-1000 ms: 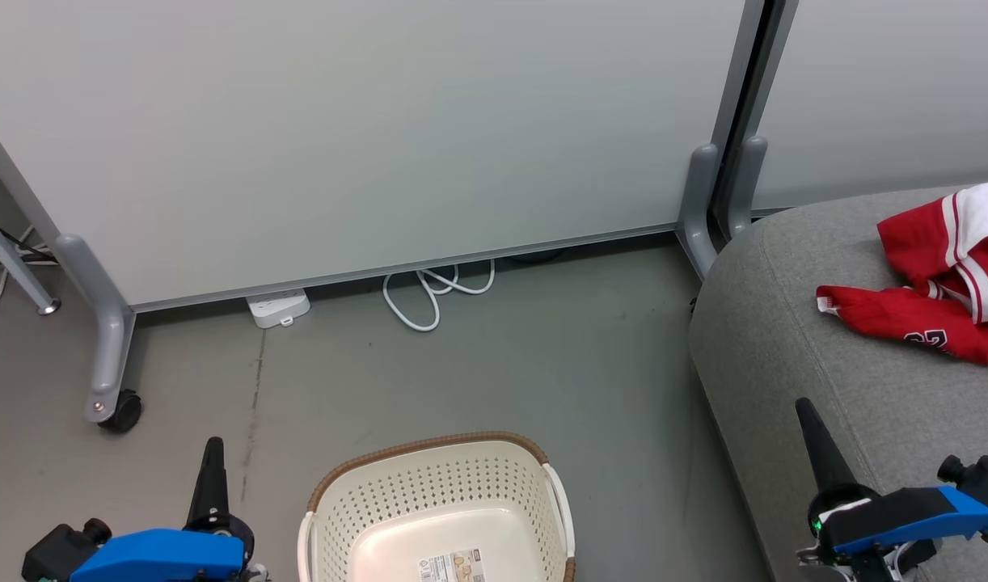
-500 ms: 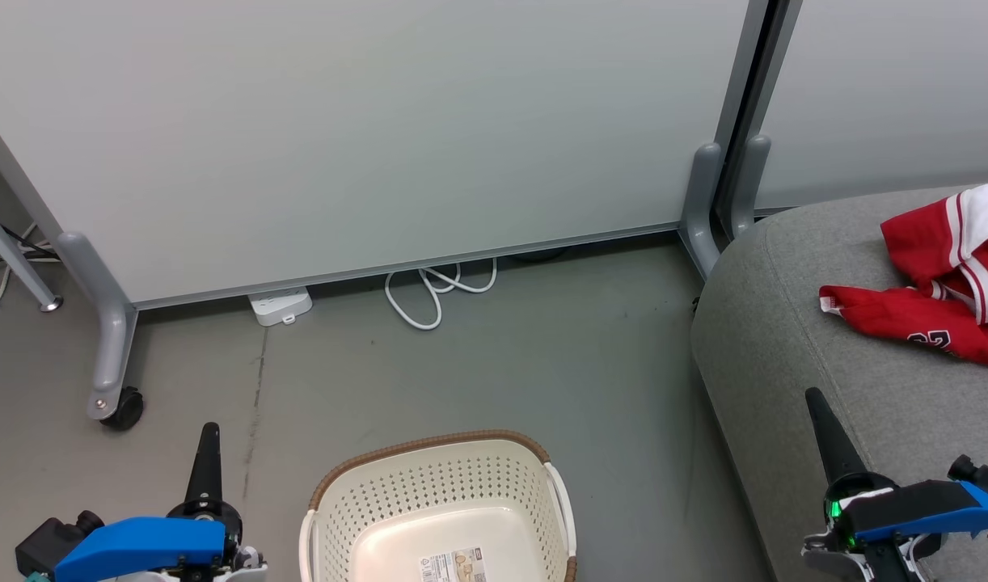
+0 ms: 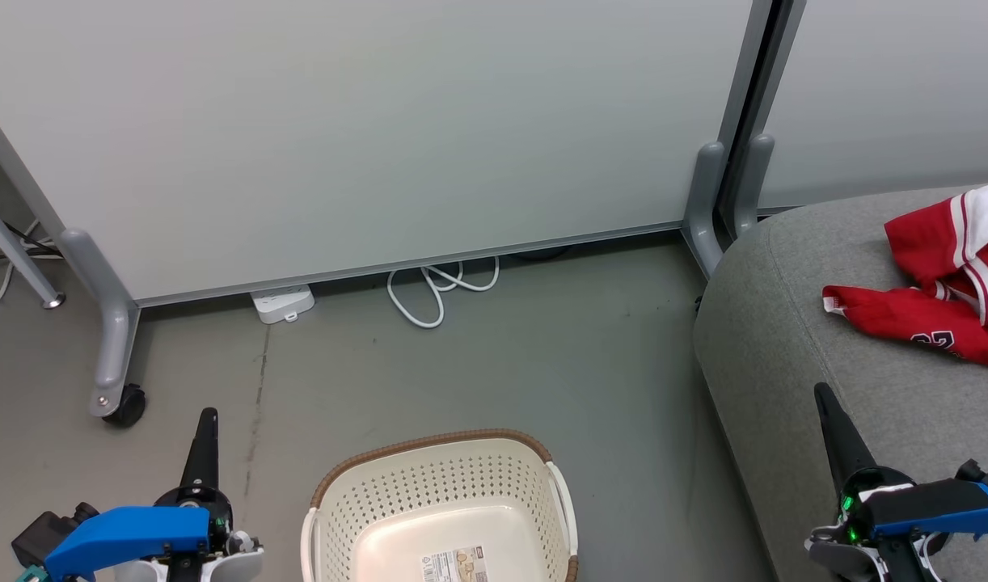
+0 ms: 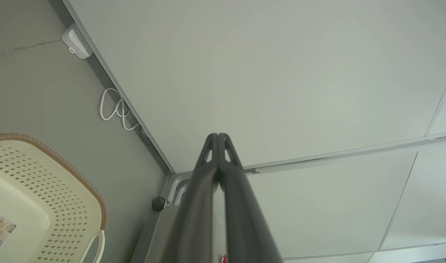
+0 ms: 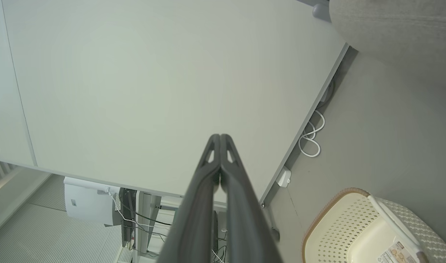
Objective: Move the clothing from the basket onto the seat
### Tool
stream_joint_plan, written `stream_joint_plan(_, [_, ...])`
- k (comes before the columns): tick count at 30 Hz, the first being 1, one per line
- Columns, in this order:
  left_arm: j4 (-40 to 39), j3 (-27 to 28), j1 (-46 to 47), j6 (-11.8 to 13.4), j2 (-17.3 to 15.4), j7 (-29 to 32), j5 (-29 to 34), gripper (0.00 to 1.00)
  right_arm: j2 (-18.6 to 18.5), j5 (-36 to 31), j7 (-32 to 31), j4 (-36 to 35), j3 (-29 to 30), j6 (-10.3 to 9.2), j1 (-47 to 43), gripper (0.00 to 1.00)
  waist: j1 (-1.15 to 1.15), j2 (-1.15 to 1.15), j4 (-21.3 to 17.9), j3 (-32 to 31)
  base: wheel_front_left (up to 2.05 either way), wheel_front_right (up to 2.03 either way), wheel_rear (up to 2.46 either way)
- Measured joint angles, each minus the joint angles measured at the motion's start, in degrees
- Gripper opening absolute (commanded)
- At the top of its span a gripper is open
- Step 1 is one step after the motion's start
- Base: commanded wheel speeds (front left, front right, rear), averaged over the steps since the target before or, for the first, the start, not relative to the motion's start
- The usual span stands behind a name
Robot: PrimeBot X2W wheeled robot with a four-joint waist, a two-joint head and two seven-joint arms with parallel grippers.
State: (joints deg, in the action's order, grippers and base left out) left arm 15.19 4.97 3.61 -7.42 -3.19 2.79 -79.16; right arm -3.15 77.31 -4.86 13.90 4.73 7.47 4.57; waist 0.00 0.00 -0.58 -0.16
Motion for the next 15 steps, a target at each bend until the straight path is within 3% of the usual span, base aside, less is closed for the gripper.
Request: stream_joint_plan(15, [-0.51, 0.69, 1.16, 0.00, 0.16, 1.77, -6.26, 0.00, 0.11, 7.17, -0.70, 0.04, 0.90, 0.00, 0.73, 0.00, 0.00, 0.00, 0.26, 0.15, 0.00, 0.00, 0.00])
